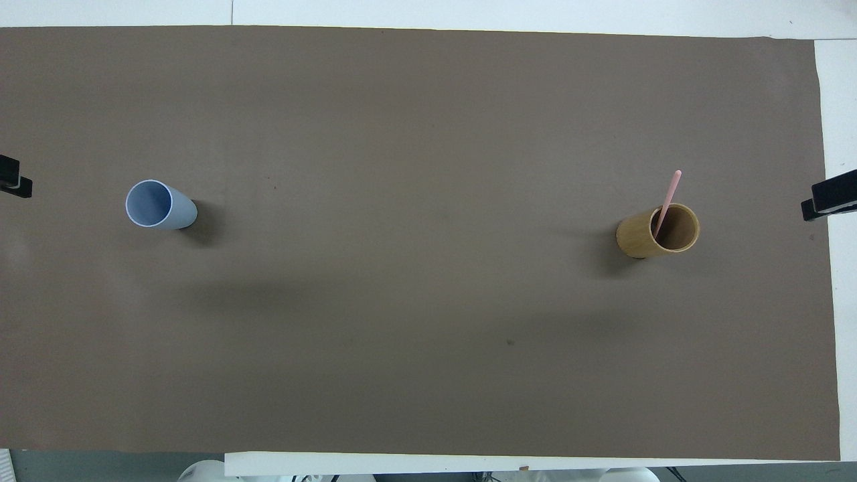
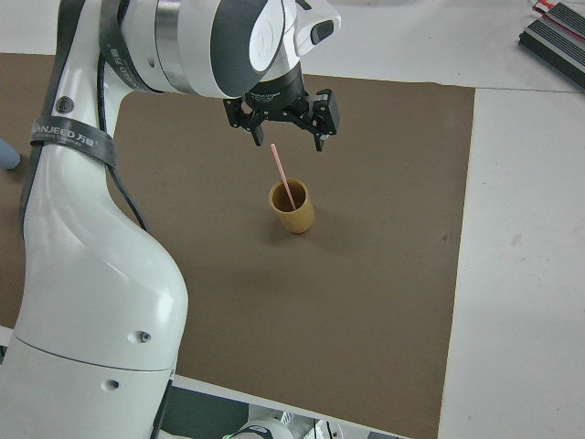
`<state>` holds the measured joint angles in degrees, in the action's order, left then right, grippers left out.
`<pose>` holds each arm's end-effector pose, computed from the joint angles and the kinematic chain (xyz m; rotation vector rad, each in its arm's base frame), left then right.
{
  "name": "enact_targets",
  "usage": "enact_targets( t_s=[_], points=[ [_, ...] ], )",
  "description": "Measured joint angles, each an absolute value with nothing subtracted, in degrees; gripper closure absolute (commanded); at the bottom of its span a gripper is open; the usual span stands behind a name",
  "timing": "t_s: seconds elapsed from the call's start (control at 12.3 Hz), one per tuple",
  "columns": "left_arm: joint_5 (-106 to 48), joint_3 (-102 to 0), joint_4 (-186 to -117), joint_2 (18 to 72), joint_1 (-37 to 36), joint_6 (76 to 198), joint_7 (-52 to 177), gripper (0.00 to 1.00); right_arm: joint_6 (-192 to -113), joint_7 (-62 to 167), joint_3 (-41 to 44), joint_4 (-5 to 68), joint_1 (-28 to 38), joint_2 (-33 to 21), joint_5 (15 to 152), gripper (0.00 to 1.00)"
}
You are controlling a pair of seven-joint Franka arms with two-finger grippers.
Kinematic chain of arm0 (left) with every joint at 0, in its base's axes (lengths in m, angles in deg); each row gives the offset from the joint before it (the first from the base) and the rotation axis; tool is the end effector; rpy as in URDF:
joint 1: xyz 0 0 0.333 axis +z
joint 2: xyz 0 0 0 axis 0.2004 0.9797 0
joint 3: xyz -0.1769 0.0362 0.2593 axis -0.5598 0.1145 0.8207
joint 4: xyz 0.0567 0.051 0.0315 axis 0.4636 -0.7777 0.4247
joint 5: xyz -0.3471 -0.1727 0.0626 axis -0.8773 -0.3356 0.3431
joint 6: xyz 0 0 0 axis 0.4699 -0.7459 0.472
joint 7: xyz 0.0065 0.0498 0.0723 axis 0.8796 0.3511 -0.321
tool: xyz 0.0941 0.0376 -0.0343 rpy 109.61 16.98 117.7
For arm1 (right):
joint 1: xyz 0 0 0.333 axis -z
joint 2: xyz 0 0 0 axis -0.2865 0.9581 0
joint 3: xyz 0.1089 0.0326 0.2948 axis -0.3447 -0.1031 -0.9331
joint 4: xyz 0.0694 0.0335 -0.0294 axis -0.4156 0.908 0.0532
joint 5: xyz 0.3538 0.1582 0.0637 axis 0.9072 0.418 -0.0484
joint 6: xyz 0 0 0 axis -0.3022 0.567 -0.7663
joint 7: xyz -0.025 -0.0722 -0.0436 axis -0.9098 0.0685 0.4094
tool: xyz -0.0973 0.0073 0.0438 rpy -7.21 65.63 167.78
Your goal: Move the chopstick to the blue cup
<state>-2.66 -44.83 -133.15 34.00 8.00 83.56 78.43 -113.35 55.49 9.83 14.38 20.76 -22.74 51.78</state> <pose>0.5406 -0.0021 0.6222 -3.1290 0.0194 0.1212 0.5205 -0.0526 0.6530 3.1237 -0.0202 -0.1810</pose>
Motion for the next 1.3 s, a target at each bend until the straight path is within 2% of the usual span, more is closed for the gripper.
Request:
enact_targets(
  t_s=[0.73, 0.81, 1.06, 1.22, 1.3],
  points=[
    [-2.66, -45.04, -133.95, 33.94, 8.0, 86.95, 78.36, 0.0, -113.35, 55.49, 9.71, 14.52, 20.77, -22.75, 51.78, 0.0],
    [-2.65, -44.99, -135.7, 33.78, 8.06, 90.0, 78.16, 0.0, -113.35, 55.49, 9.71, 14.66, 20.78, -22.75, 51.78, 0.0],
    [-2.65, -44.67, -148.26, 33.92, 8.19, 105.36, 76.92, 0.0, -113.35, 55.5, 9.71, 14.95, 20.78, -22.75, 51.79, 0.0],
    [-2.65, -44.49, -156.21, 36.48, 8.9, 116.16, 76.62, 0.02, -113.35, 55.5, 9.71, 14.98, 20.78, -22.75, 51.79, 0.0],
    [-2.66, -44.47, -158.53, 37.92, 9.22, 119.26, 76.3, 0.35, -113.35, 55.5, 9.71, 14.98, 20.78, -22.76, 51.79, 0.0]
  ],
)
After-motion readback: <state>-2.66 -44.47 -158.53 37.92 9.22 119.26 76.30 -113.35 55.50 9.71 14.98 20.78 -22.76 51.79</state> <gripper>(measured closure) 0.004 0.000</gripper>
